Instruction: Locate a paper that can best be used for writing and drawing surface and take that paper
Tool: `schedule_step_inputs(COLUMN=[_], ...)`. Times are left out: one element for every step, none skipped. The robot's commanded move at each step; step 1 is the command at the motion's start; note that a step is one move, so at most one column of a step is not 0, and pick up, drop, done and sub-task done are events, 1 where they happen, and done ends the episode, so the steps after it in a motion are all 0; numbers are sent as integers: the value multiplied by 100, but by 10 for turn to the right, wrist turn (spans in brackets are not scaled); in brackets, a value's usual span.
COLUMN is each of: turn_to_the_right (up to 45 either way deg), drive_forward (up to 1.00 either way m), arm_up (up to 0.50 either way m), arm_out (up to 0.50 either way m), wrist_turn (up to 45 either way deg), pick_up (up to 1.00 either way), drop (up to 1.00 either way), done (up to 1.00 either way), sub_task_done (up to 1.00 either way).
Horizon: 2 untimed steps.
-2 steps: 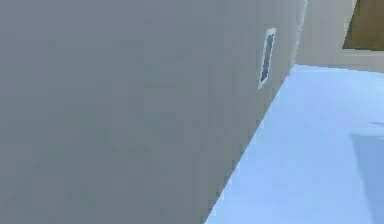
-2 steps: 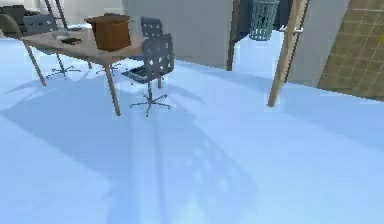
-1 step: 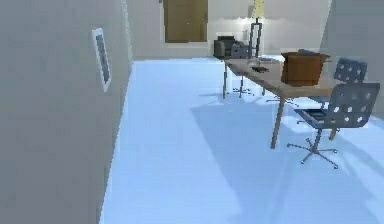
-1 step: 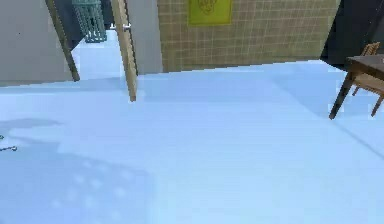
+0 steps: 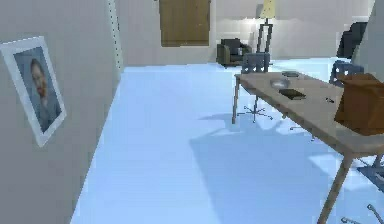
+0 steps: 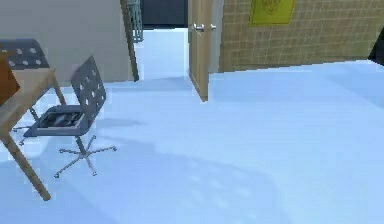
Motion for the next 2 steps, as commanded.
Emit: schedule_step_inputs(turn_to_the_right=[0, 0], drive_forward=[100, 100], arm_up=[0, 0], arm_out=[0, 0], wrist_turn=[0, 0], pick_up=[0, 0], drop=[0, 0], done=[0, 0], sub_task_done=[0, 0])
